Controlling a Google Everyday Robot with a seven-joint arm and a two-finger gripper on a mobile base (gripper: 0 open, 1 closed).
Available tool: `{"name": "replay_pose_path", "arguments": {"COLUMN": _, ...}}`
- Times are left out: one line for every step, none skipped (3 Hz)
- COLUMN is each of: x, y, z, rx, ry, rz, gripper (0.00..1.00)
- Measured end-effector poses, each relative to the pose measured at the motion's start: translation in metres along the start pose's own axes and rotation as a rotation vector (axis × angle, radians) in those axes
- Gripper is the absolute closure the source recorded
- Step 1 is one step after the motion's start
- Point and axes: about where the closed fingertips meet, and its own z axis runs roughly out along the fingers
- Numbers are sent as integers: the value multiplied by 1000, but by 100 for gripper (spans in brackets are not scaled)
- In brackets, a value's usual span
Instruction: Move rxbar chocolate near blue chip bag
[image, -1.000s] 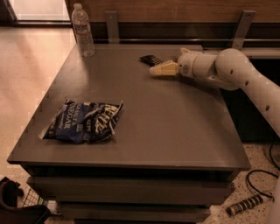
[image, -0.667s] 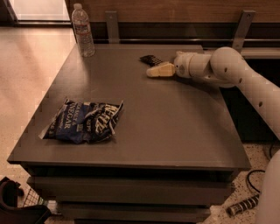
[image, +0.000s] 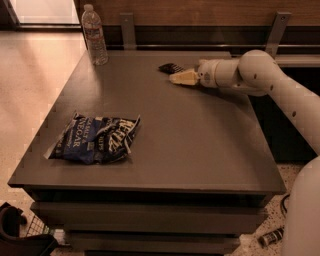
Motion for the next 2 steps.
{"name": "replay_pose_path", "arguments": {"x": -5, "y": 0, "z": -2, "rx": 0, "ry": 0, "rz": 0, "gripper": 80}}
{"name": "replay_pose_path", "arguments": {"x": -6, "y": 1, "z": -2, "rx": 0, "ry": 0, "rz": 0, "gripper": 100}}
